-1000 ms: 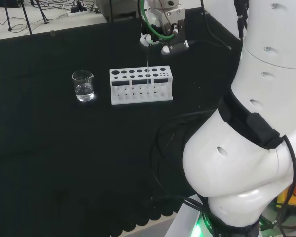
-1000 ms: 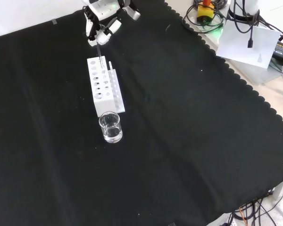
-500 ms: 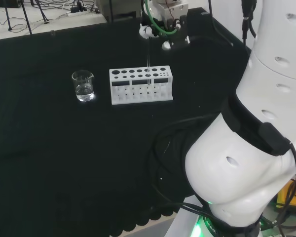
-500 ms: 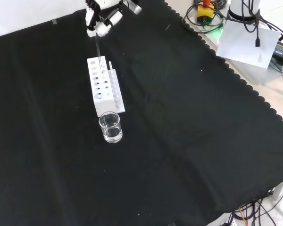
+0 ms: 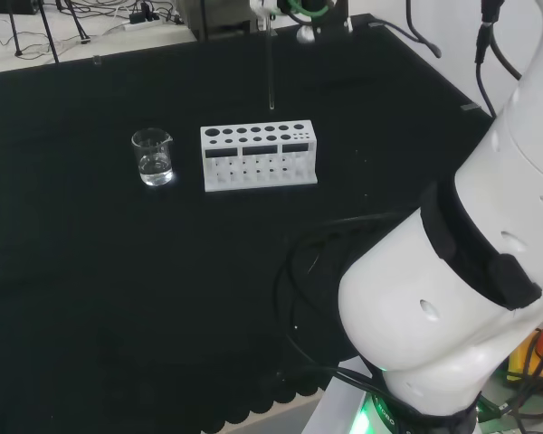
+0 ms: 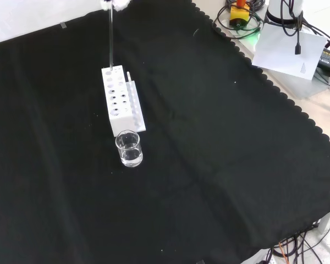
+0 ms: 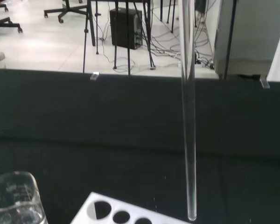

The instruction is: Take the glass rod from the white test tube rack.

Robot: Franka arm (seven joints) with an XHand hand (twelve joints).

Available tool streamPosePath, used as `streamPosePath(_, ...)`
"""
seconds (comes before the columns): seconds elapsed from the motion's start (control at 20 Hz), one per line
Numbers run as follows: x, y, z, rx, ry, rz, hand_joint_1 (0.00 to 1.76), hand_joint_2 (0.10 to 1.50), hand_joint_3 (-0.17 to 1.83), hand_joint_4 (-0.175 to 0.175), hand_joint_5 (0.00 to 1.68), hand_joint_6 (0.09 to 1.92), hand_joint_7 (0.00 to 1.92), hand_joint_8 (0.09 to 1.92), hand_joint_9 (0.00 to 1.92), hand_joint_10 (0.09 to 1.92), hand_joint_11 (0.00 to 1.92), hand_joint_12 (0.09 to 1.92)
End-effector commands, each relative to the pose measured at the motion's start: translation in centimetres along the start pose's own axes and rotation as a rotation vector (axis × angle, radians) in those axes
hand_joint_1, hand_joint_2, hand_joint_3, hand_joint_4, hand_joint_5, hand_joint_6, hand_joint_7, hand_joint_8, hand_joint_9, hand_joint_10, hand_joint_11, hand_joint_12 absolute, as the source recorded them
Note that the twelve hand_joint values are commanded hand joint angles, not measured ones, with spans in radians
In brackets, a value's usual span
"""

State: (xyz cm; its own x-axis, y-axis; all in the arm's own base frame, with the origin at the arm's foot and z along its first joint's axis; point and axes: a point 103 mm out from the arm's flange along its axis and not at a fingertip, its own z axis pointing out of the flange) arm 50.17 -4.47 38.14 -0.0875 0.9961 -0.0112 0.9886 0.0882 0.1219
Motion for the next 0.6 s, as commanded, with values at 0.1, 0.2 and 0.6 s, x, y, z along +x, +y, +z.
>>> streamPosePath(0.1,1.4,-0.1,-3.6,-0.032,-0.017,-0.019,1.30,1.11,-0.08,-0.175,1.07,0.56,1.09,1.15,1.55,0.93,1.62,0.66)
streamPosePath(0.2,1.7,-0.1,-3.8,-0.036,-0.011,-0.027,1.29,1.11,-0.07,-0.175,1.07,0.56,1.09,1.15,1.55,0.93,1.62,0.66)
streamPosePath(0.6,2.7,0.3,-4.4,-0.053,-0.004,-0.051,1.29,1.11,-0.06,-0.175,1.07,0.56,1.09,1.15,1.56,0.93,1.63,0.66)
